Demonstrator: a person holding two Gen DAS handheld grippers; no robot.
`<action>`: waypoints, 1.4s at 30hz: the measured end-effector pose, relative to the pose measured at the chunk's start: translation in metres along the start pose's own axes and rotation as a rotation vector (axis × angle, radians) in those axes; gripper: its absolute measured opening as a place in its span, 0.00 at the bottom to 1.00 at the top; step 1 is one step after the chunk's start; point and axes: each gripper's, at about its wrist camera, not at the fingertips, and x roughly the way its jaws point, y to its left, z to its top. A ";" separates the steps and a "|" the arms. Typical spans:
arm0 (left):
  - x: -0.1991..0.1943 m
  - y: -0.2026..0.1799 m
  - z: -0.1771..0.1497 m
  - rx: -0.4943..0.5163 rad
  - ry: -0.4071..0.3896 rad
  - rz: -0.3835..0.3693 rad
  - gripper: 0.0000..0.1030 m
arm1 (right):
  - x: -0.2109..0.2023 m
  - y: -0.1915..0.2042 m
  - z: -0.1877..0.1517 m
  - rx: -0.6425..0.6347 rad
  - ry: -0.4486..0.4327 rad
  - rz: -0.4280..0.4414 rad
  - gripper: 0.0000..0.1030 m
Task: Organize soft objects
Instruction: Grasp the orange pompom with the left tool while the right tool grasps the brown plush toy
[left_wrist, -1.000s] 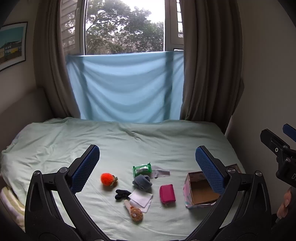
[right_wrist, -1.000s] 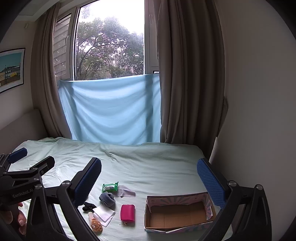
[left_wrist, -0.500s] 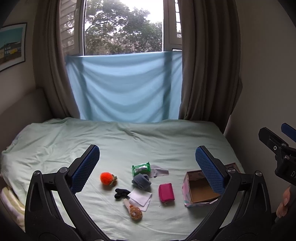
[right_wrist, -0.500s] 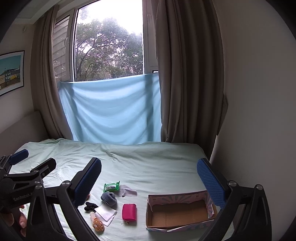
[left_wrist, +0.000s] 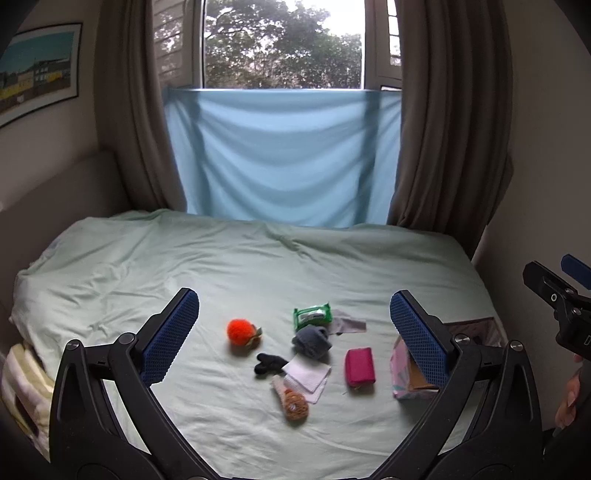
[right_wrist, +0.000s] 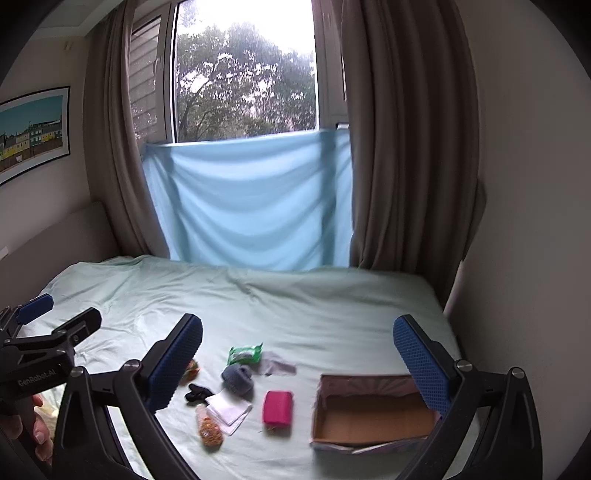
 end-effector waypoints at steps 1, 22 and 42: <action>0.005 0.009 -0.002 -0.001 0.007 0.003 1.00 | 0.006 0.007 -0.005 0.008 0.013 0.004 1.00; 0.243 0.179 -0.057 0.097 0.255 -0.211 1.00 | 0.153 0.141 -0.127 0.245 0.289 -0.114 1.00; 0.463 0.172 -0.173 0.165 0.344 -0.373 0.98 | 0.289 0.184 -0.297 0.219 0.487 -0.131 0.78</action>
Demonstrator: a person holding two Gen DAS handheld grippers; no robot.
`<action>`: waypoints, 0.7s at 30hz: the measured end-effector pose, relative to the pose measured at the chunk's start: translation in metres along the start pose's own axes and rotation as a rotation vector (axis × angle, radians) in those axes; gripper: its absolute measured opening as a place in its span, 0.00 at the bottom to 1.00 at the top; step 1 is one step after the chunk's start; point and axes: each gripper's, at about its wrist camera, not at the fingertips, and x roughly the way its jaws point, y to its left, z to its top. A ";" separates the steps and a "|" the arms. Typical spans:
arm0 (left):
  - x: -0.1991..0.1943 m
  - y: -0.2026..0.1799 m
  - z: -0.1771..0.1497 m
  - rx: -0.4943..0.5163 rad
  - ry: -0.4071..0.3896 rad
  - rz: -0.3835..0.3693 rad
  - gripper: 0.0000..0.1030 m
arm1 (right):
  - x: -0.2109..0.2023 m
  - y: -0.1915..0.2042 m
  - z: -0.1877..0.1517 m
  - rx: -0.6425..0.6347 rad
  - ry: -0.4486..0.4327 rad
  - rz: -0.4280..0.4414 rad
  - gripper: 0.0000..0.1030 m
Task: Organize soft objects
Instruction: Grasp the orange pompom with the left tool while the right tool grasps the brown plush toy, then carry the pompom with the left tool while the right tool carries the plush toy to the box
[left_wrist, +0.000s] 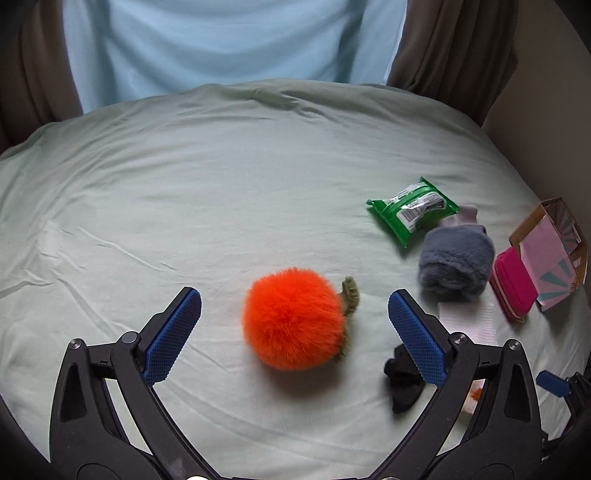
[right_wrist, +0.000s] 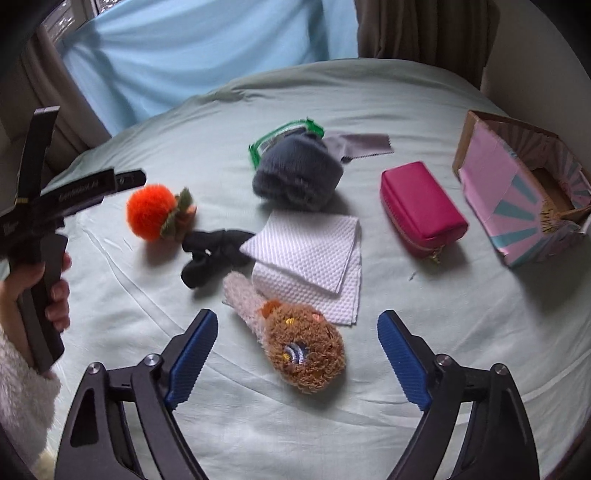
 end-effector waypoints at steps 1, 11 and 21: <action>0.007 0.002 -0.002 -0.001 0.000 -0.003 0.97 | 0.004 0.001 -0.002 -0.017 0.002 0.002 0.74; 0.057 0.007 -0.015 -0.036 0.047 -0.022 0.71 | 0.041 0.000 -0.011 -0.092 0.021 0.010 0.56; 0.061 0.007 -0.024 -0.033 0.080 -0.051 0.35 | 0.040 -0.001 -0.013 -0.068 0.030 0.059 0.40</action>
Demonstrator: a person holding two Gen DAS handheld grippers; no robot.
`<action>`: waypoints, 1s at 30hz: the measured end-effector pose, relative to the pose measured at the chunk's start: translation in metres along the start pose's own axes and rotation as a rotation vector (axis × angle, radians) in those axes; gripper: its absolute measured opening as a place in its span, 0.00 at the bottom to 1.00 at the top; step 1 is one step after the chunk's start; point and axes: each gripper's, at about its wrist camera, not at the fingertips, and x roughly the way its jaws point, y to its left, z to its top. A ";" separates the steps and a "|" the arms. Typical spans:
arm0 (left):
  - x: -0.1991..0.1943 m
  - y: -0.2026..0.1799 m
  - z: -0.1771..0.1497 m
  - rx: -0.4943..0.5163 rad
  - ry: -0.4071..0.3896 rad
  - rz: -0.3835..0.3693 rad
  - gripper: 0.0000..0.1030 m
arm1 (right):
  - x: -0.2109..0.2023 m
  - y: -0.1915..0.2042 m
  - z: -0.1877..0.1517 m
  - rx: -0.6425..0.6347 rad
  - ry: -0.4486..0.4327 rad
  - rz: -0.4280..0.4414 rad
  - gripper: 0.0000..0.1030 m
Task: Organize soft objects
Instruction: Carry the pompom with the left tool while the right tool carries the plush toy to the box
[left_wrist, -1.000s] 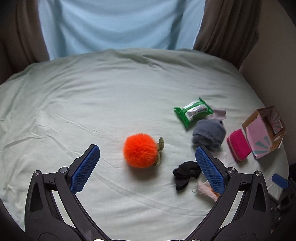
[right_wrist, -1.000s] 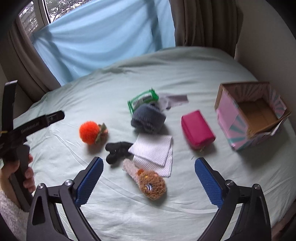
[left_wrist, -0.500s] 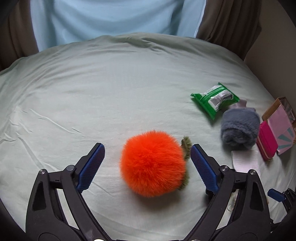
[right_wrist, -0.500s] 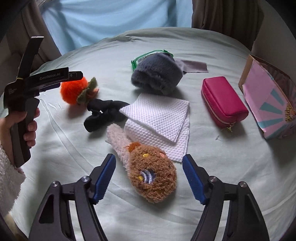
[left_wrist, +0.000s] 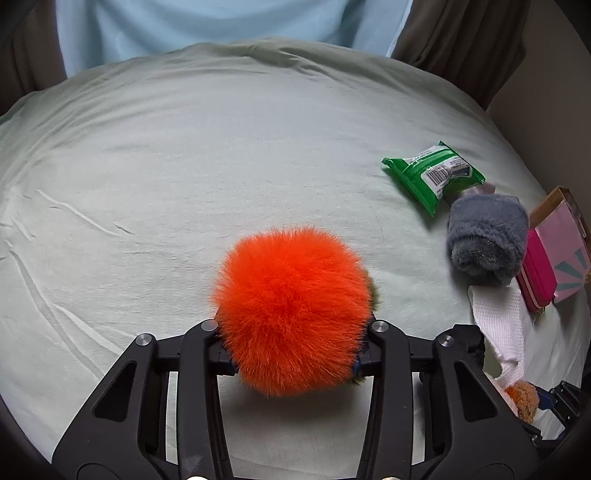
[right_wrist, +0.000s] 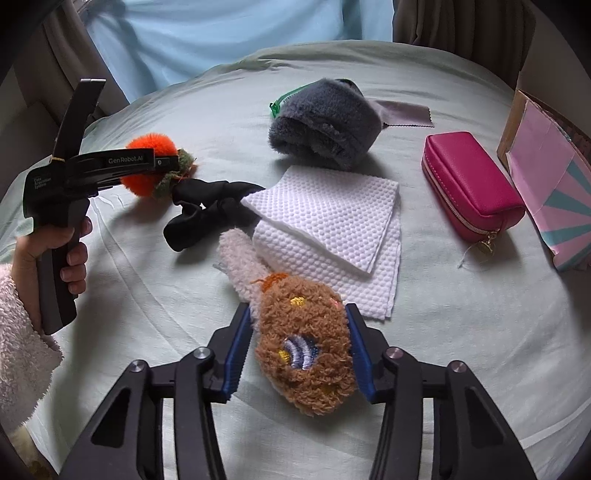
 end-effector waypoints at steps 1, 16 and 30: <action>-0.001 0.000 0.001 -0.002 -0.002 0.000 0.35 | 0.000 0.000 0.000 -0.002 -0.002 0.004 0.39; -0.084 -0.020 0.020 -0.020 -0.062 0.034 0.35 | -0.050 -0.003 0.017 0.010 -0.054 0.044 0.36; -0.220 -0.114 0.076 -0.017 -0.153 0.054 0.35 | -0.183 -0.049 0.092 0.026 -0.186 0.065 0.36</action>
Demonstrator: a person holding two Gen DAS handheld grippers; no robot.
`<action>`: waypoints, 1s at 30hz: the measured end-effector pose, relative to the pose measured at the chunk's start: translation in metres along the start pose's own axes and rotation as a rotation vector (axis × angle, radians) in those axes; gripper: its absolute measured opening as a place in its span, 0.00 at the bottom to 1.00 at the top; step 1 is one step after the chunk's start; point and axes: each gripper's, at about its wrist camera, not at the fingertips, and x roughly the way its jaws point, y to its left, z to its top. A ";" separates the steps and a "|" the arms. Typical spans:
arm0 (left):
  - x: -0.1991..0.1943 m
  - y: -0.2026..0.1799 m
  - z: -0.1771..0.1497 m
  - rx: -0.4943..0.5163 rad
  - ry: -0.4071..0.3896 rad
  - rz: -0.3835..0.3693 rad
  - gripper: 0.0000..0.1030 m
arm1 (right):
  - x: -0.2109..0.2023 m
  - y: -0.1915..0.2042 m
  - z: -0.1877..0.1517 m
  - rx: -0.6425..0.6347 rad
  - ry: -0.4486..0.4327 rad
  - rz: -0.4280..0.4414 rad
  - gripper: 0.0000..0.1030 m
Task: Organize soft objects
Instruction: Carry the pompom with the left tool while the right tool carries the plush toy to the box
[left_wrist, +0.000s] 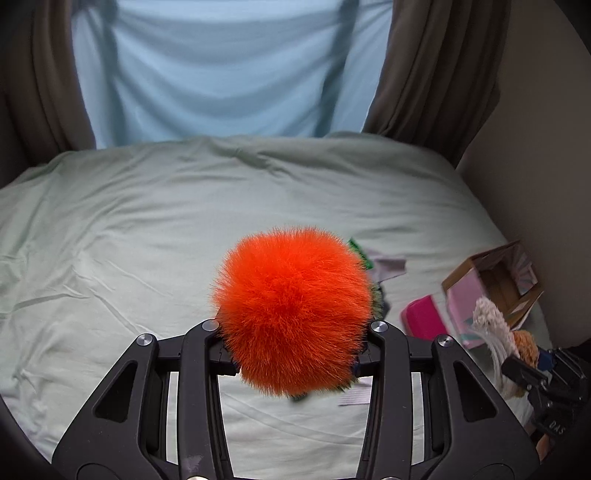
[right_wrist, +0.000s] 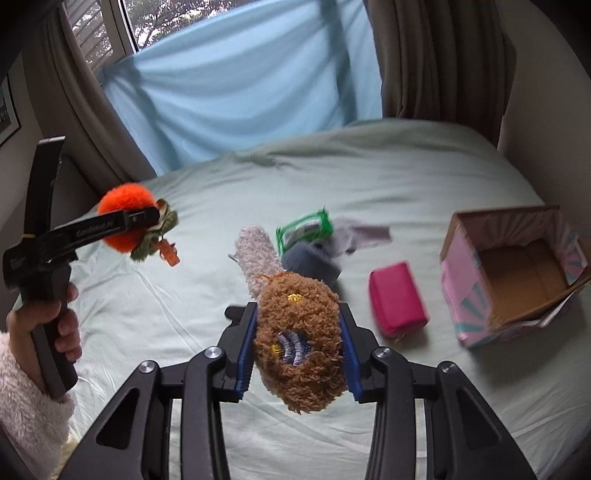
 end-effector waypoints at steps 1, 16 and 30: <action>-0.009 -0.012 0.006 -0.002 -0.006 0.003 0.35 | -0.010 -0.007 0.009 -0.003 -0.012 -0.002 0.36; -0.025 -0.222 0.047 -0.075 -0.050 0.002 0.35 | -0.082 -0.170 0.093 0.002 -0.050 -0.021 0.36; 0.072 -0.390 0.022 -0.022 0.131 -0.105 0.35 | -0.050 -0.322 0.096 0.061 0.097 -0.149 0.36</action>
